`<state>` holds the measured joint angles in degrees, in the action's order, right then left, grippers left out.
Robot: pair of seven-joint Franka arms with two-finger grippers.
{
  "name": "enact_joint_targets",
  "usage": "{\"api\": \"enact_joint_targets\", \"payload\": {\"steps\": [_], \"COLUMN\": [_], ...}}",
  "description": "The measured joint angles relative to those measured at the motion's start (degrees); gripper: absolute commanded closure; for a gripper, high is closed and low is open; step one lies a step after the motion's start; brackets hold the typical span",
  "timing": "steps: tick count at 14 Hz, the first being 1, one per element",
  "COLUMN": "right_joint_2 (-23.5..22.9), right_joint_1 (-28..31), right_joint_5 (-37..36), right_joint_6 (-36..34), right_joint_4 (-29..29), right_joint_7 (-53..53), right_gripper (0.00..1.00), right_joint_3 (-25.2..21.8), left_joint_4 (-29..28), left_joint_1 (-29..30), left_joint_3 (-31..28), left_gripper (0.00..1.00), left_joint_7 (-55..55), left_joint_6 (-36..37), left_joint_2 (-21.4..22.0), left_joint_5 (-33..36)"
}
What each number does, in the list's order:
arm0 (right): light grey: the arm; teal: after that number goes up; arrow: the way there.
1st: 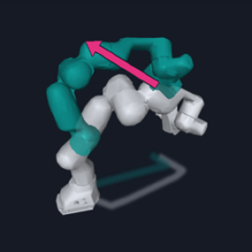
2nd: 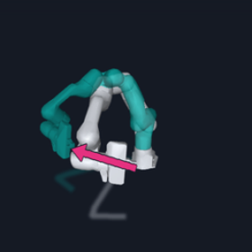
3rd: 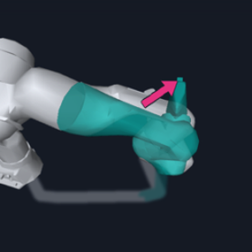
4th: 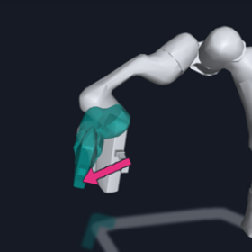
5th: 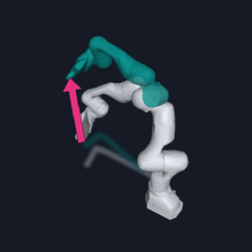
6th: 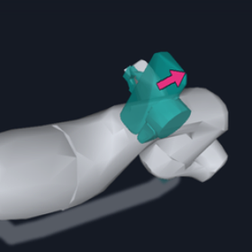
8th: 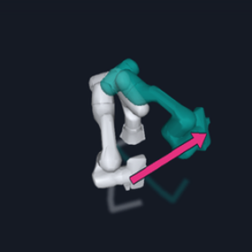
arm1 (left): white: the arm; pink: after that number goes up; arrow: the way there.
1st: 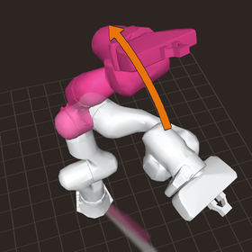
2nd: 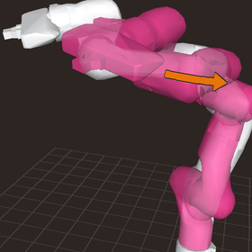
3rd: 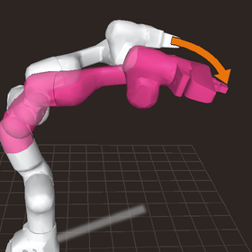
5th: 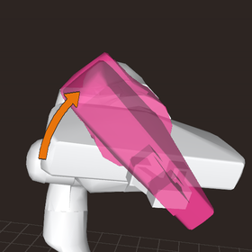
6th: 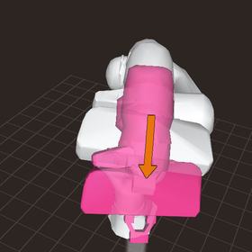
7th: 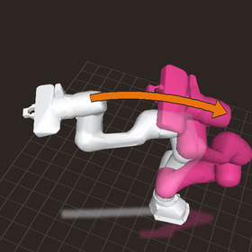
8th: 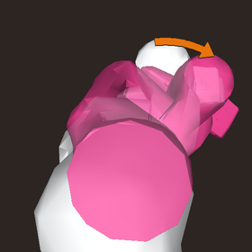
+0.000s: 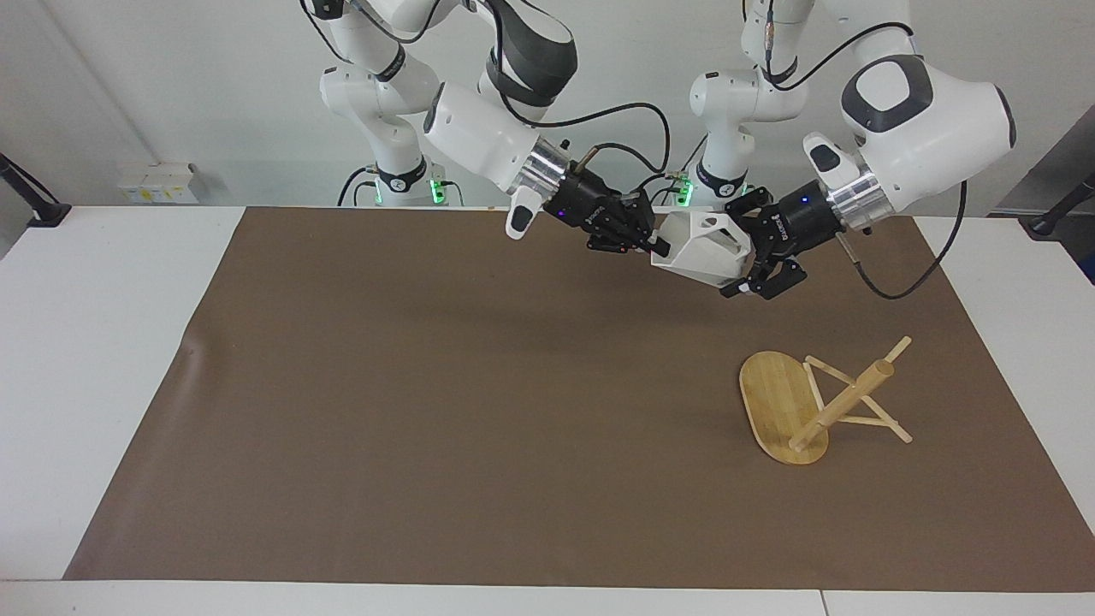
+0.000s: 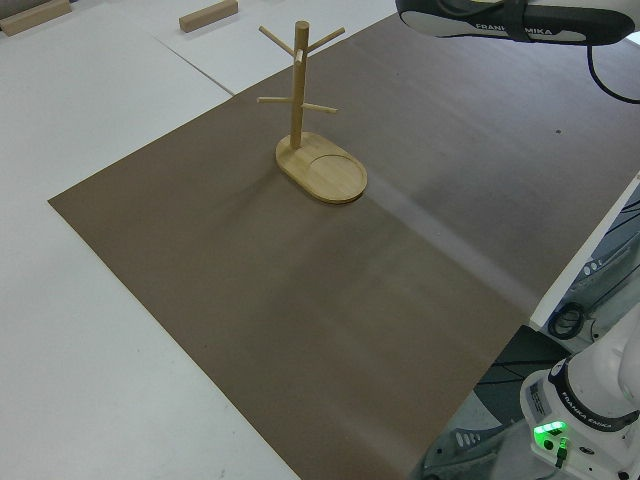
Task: Hang cup on rack
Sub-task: 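Grasp the cup with the left gripper while the right gripper releases it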
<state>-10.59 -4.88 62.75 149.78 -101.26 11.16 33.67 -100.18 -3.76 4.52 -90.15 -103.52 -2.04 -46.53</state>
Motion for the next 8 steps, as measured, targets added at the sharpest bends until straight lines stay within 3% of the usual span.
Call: {"api": "enact_joint_targets", "payload": {"steps": [1, 2, 4, 5, 8], "right_joint_2": [0.0, 0.0, 0.0, 0.0, 0.2], "right_joint_1": [0.0, 0.0, 0.0, 0.0, -0.1], "right_joint_5": [0.0, 0.0, 0.0, 0.0, 0.0], "right_joint_6": [0.0, 0.0, 0.0, -0.1, 0.0], "right_joint_4": [0.0, 0.0, 0.0, 0.0, 0.2], "right_joint_7": [0.0, 0.0, 0.0, 0.0, 0.0], "right_gripper": [1.0, 1.0, 1.0, 1.0, 1.0], "right_joint_3": [0.0, 0.0, 0.0, 0.1, 0.1], "left_joint_4": [0.1, 0.2, 0.3, 0.5, 0.6], "left_joint_1": [0.1, 0.1, 0.2, 0.3, 0.4], "left_joint_3": [0.0, -0.1, -0.1, -0.2, -0.4], "left_gripper": [0.0, 0.11, 0.89, 1.0, 1.0], "left_joint_7": [0.0, 0.0, 0.0, 0.0, 0.6], "left_joint_6": [0.2, 0.5, 0.7, 0.5, 1.0], "left_joint_2": [0.0, 0.1, 0.4, 0.4, 0.9], "left_joint_5": [0.0, 0.0, 0.0, 0.0, -0.1]}}
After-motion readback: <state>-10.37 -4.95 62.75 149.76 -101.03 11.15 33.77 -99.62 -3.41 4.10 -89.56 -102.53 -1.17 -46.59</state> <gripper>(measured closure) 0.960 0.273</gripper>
